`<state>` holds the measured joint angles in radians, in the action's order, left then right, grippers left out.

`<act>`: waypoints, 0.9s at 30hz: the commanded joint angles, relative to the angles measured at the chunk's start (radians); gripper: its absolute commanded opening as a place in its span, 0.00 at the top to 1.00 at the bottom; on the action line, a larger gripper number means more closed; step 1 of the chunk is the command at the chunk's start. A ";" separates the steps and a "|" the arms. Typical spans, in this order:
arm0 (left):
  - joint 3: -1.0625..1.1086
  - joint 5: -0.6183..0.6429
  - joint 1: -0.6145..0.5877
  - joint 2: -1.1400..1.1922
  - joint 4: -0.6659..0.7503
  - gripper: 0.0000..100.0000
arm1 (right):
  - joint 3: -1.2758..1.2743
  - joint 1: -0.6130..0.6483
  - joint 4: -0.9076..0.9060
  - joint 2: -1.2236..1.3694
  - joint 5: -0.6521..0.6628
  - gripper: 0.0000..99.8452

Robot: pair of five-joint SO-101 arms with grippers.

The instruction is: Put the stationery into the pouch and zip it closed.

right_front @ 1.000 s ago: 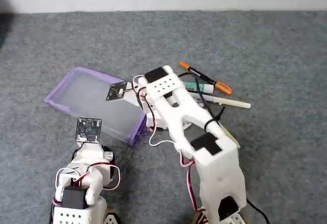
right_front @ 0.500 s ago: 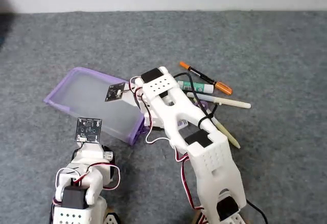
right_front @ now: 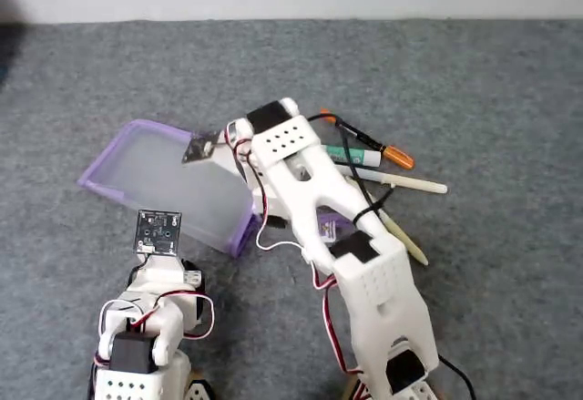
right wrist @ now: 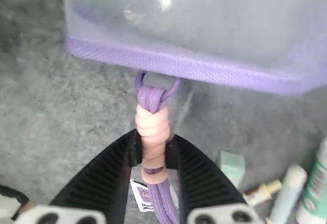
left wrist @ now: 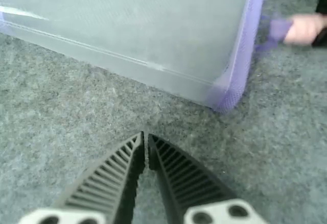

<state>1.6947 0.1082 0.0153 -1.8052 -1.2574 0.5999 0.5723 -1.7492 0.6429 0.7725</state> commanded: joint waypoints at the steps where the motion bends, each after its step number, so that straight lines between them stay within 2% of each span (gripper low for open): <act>1: -0.013 -0.005 -0.003 -0.011 -0.005 0.99 | 0.051 0.018 -0.045 -0.136 -0.080 0.99; 9: -0.013 -0.005 -0.003 -0.011 -0.005 0.99 | -0.021 0.035 -0.048 -0.317 -0.259 0.99; 16: -0.013 -0.009 0.005 -0.011 -0.005 0.99 | -0.230 0.036 -0.045 -0.481 -0.315 0.99; 22: -0.044 -0.018 0.064 -0.011 0.015 0.98 | -0.267 0.096 -0.045 -0.553 -0.362 0.99; 27: -0.176 -0.207 -0.018 -0.011 0.034 0.98 | -0.269 0.156 -0.036 -0.553 -0.384 0.99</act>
<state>1.6287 0.0054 0.0245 -1.8052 -1.2497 0.3284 0.6997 -1.7522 0.1488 0.4074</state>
